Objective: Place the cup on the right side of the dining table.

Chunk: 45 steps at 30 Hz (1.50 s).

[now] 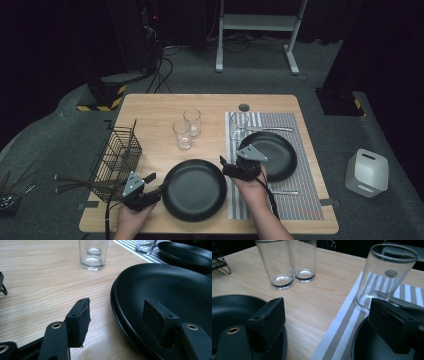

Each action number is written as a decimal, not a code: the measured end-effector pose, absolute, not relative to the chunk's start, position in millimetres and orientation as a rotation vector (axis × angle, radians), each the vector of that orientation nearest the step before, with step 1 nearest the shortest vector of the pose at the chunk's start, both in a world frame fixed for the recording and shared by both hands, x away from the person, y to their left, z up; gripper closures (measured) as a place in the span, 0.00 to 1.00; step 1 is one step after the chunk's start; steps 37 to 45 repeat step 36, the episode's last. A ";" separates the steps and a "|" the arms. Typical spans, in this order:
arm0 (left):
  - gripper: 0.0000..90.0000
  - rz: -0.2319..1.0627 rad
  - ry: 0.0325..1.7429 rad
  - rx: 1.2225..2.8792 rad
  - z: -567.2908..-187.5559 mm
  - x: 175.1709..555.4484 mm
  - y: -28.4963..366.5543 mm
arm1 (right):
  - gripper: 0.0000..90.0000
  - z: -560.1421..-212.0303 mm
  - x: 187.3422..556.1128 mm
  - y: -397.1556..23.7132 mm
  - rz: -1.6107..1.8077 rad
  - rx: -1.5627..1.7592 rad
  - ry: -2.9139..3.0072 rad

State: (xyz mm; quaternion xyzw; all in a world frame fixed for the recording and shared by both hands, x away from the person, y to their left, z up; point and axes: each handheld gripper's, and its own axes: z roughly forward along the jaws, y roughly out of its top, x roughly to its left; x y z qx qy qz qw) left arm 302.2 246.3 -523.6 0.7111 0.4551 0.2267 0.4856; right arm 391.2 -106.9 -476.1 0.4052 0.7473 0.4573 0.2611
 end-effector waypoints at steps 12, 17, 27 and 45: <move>0.44 0.557 1.101 1.736 -523.5 301.6 245.7 | 0.16 -492.1 354.2 -97.1 1.261 1.039 2.086; 0.44 0.565 1.097 1.741 -523.6 301.4 244.8 | 0.16 -500.3 344.6 -94.9 1.251 1.028 2.109; 0.43 0.567 1.086 1.756 -523.5 300.8 243.7 | 0.14 -513.1 324.7 -90.6 1.293 0.966 2.133; 0.43 0.573 1.088 1.755 -523.7 300.3 242.7 | 0.14 -518.8 325.9 -95.1 1.295 1.002 2.142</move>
